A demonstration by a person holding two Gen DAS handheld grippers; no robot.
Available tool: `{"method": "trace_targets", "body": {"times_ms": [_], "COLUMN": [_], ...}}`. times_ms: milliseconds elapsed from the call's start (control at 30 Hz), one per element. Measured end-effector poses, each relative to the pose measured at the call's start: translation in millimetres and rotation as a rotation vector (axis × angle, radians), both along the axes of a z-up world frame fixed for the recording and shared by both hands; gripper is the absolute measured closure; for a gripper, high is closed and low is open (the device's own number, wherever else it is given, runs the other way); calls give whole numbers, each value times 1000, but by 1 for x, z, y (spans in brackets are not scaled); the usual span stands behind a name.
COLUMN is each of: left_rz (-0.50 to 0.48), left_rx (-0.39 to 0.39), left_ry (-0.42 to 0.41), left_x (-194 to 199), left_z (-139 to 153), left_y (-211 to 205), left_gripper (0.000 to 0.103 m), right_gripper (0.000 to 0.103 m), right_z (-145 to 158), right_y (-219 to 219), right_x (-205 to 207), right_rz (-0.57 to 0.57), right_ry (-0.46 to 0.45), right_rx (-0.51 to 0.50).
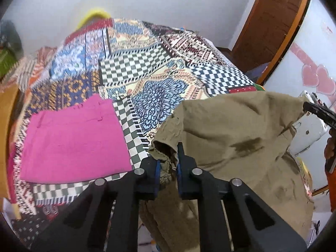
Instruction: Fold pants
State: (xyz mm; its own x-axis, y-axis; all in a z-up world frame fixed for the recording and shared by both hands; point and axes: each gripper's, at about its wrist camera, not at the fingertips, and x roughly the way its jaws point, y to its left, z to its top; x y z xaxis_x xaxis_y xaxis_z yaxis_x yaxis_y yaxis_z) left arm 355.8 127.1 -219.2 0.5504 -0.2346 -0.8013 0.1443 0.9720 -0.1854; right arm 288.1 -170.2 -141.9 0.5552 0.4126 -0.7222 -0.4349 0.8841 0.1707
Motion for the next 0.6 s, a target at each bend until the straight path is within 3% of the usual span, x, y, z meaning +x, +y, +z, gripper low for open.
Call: {"method": "trace_targets", "body": {"times_ms": [367, 600], "left_rz": [-19, -41], "left_rx": [34, 14], "left_ry": [-130, -146], "left_x": [-80, -140], "left_z": [80, 93], "left_y": [-21, -35], "left_gripper": [92, 93], "right_gripper": [91, 91], "right_z": [40, 46], "right_y": [-14, -34], "right_x": [-40, -83], "right_rz": [-13, -41], "right_ry": [-48, -37], "right_rx": [43, 67]}}
